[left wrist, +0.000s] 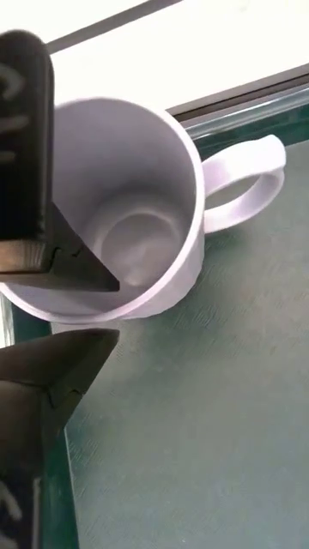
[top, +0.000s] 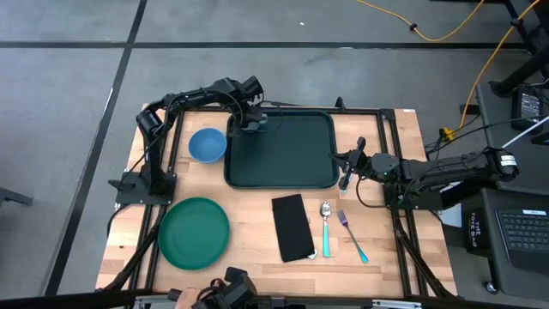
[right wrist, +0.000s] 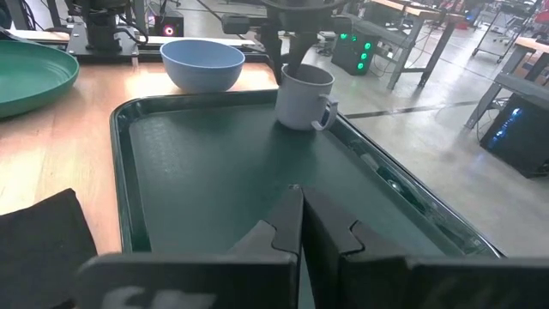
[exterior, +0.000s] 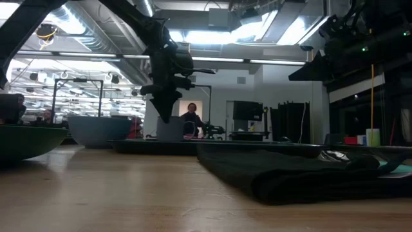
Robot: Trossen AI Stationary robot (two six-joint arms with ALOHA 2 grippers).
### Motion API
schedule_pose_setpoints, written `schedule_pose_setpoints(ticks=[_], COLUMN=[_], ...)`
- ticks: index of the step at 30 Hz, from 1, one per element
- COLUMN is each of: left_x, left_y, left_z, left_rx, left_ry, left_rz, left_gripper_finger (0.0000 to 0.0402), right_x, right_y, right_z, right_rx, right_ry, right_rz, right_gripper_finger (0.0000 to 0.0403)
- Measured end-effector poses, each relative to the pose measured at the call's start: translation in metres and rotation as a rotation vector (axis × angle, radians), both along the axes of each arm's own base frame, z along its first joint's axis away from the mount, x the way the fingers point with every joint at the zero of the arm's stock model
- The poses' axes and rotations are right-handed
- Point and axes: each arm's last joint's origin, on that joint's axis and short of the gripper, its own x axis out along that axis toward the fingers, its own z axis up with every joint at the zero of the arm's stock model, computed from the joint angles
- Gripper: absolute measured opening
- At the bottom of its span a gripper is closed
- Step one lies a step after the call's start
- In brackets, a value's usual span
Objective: Set up tray
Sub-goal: Put the green plate on the green serving tray below the blue mug
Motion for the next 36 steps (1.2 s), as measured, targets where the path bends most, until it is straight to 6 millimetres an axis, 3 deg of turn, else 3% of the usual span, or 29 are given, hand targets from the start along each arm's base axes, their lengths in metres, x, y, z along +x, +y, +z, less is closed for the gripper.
schedule_pose_setpoints(ticks=[7,16,32,36], left_x=[0.000,-0.003,-0.009,-0.010], left_y=[-0.003,-0.013,-0.050,-0.057], left_z=[0.006,0.029,0.080,0.084], left_rx=[0.012,0.059,0.164,0.148], left_ry=[-0.009,-0.053,-0.140,-0.147], left_rz=[0.000,0.008,-0.011,0.017], left_gripper_finger=[0.0096,0.0104,0.0099,0.0090], right_x=[0.000,0.000,0.000,0.000], right_y=[0.000,0.000,0.000,0.000], right_z=[0.000,0.000,0.000,0.000], right_rx=[0.000,-0.002,-0.001,0.000], right_ry=[0.000,0.000,-0.001,-0.001], right_rz=[0.000,-0.001,-0.001,-0.001], right_gripper_finger=[0.0010,0.0010,0.0010,0.0010])
